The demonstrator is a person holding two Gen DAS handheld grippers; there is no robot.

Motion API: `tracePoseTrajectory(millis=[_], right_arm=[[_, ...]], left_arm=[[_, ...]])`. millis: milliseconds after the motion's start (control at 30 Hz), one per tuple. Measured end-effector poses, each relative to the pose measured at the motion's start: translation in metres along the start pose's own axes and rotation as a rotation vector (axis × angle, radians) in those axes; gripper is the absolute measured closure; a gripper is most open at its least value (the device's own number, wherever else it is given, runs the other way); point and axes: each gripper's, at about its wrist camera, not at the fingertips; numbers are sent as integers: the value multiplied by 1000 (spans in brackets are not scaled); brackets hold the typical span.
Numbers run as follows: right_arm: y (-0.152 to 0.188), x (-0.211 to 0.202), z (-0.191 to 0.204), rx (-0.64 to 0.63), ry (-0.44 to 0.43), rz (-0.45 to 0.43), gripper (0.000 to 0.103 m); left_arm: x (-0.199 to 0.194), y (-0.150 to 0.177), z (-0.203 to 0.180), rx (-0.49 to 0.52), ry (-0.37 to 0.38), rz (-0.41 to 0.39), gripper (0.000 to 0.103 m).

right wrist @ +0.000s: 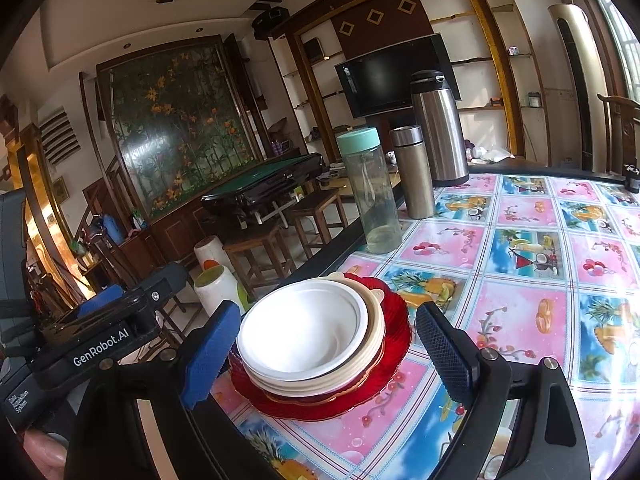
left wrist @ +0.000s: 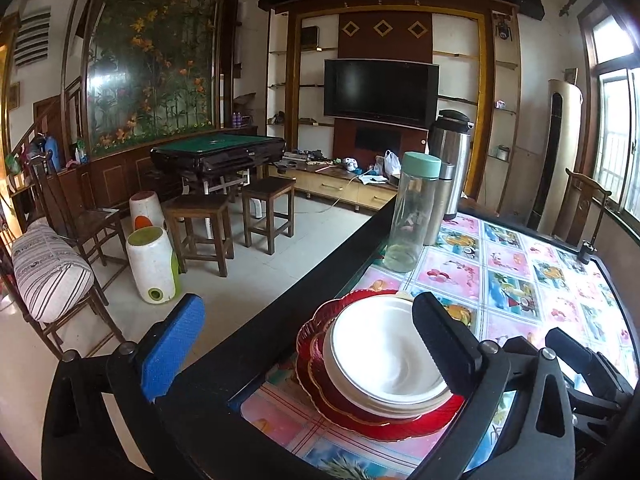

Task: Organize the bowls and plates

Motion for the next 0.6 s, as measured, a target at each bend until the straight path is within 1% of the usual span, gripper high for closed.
tracePoseTrajectory(millis=[167, 233, 300, 400, 533, 600], right_arm=[[-1, 2, -1, 7, 10, 3, 12], [-2, 3, -1, 11, 13, 4, 12], [-2, 3, -2, 13, 17, 5, 12], [-1, 6, -3, 19, 25, 10, 12], [-1, 8, -4, 29, 28, 13, 12], [0, 8, -4, 29, 32, 14, 12]], left_arm=[[2, 1, 3, -23, -4, 6, 0], [3, 1, 4, -21, -17, 13, 0], [5, 1, 5, -20, -7, 20, 0], [4, 2, 6, -28, -13, 12, 0], [7, 3, 3, -6, -13, 22, 0], [10, 3, 1, 3, -1, 34, 0]])
Point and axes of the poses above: each gripper's, at about its wrist camera, not at the fingertips, and x roughly the way its jaws point, z to its left, y to its underside, and after that the axes turned 12 degrees about x, right-handed
